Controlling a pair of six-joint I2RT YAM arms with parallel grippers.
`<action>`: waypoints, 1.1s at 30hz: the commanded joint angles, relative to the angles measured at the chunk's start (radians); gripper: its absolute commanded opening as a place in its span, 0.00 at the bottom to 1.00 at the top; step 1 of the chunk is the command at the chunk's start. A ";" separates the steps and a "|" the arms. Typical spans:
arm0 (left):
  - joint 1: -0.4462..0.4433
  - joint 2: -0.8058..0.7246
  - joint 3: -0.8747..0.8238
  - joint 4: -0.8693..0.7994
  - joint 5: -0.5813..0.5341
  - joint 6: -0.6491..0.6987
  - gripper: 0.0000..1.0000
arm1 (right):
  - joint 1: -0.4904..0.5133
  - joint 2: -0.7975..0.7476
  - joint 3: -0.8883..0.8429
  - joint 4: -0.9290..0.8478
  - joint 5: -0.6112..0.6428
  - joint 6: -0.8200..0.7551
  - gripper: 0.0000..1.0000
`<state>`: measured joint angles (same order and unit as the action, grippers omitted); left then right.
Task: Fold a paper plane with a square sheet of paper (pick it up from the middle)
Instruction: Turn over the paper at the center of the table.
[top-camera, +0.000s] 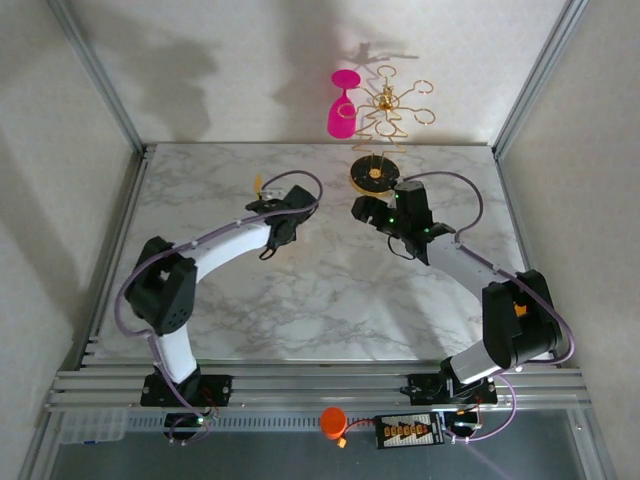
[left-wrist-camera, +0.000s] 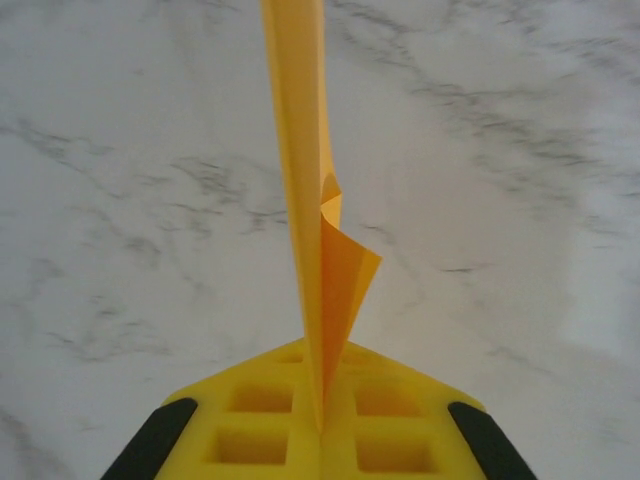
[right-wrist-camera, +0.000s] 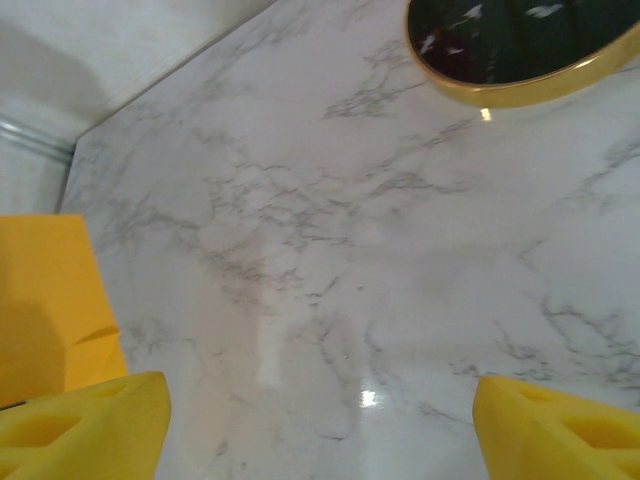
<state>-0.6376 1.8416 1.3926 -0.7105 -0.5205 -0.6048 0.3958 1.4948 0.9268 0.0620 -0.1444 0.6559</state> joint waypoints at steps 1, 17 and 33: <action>-0.044 0.089 0.076 -0.184 -0.207 0.015 0.04 | -0.016 -0.044 -0.033 -0.022 0.100 0.037 0.80; -0.093 0.144 0.079 0.110 0.361 0.001 0.39 | -0.054 -0.025 -0.067 -0.032 0.094 0.090 0.74; 0.285 -0.337 -0.439 0.494 0.648 -0.239 0.72 | 0.223 0.329 0.175 0.018 -0.170 0.009 0.45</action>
<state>-0.3885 1.5463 1.0195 -0.2771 0.0811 -0.7750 0.5594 1.7679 1.0401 0.0723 -0.2573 0.6846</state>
